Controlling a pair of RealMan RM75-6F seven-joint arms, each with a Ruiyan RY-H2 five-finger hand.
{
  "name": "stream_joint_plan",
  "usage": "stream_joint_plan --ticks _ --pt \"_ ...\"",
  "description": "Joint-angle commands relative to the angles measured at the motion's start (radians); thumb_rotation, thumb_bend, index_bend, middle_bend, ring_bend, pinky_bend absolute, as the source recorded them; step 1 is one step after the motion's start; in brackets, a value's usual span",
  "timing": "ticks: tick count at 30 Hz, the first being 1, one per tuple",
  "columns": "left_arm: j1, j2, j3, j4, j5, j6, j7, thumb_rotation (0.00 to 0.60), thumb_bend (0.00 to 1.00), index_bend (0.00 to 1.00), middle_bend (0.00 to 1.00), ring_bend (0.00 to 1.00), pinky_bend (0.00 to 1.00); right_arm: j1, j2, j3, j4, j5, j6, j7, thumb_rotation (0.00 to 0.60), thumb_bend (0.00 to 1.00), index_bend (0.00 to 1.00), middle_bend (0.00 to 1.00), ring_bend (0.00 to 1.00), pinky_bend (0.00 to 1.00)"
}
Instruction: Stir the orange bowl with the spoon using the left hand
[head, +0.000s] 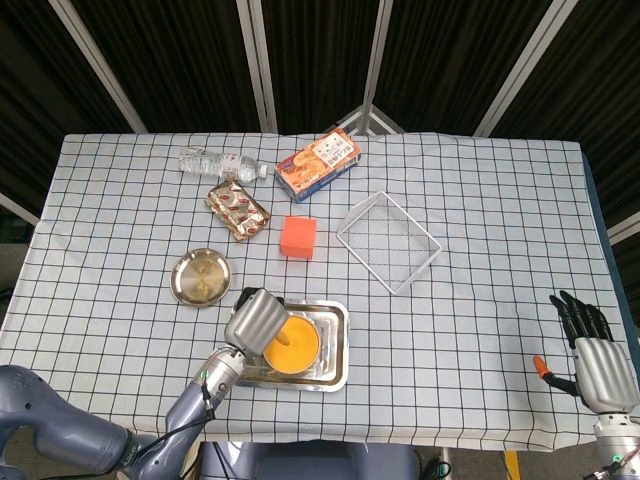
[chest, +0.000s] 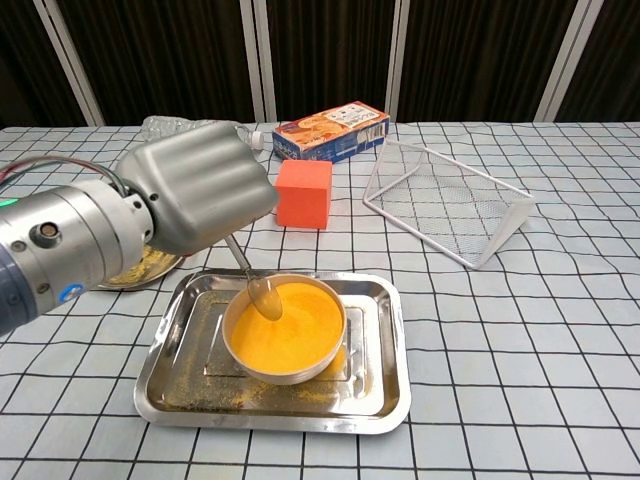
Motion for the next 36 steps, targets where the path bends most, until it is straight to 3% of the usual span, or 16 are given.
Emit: stream_joint_plan --ticks 1,4,12,19,25,31,36 --pt "-0.015 0.019 0.014 0.011 0.044 -0.010 0.034 0.600 0.83 0.87 1.00 0.96 1.00 0.000 0.000 0.001 0.000 0.001 0.000 0.000 0.600 0.36 0.00 0.00 0.00 0.00" --pt "0.007 0.007 -0.022 0.000 0.012 0.000 -0.026 0.600 0.83 0.87 1.00 0.96 1.00 0.000 0.000 0.000 0.000 0.001 0.000 0.000 0.600 0.36 0.00 0.00 0.00 0.00" --pt "0.008 0.020 0.013 0.027 0.077 0.022 0.024 0.600 0.83 0.87 1.00 0.96 1.00 0.000 0.002 0.000 -0.001 0.003 -0.003 0.003 0.600 0.36 0.00 0.00 0.00 0.00" --pt "0.054 0.047 -0.054 0.078 0.131 0.099 -0.103 0.600 0.83 0.87 1.00 0.96 1.00 0.000 0.003 0.002 -0.001 0.009 -0.005 0.008 0.600 0.36 0.00 0.00 0.00 0.00" --pt "0.107 0.115 -0.074 0.135 0.096 0.107 -0.202 0.600 0.83 0.86 1.00 0.96 1.00 0.000 0.004 0.001 -0.002 0.007 -0.006 0.009 0.600 0.36 0.00 0.00 0.00 0.00" --pt "0.164 0.128 -0.065 0.291 0.080 0.072 -0.336 0.600 0.82 0.85 1.00 0.96 1.00 0.000 0.004 -0.001 -0.006 0.002 -0.005 0.010 0.600 0.36 0.00 0.00 0.00 0.00" --pt "0.193 0.065 -0.086 0.451 0.066 0.013 -0.451 0.600 0.80 0.84 1.00 0.95 1.00 0.003 0.001 -0.001 -0.009 0.003 -0.010 0.003 0.600 0.36 0.00 0.00 0.00 0.00"
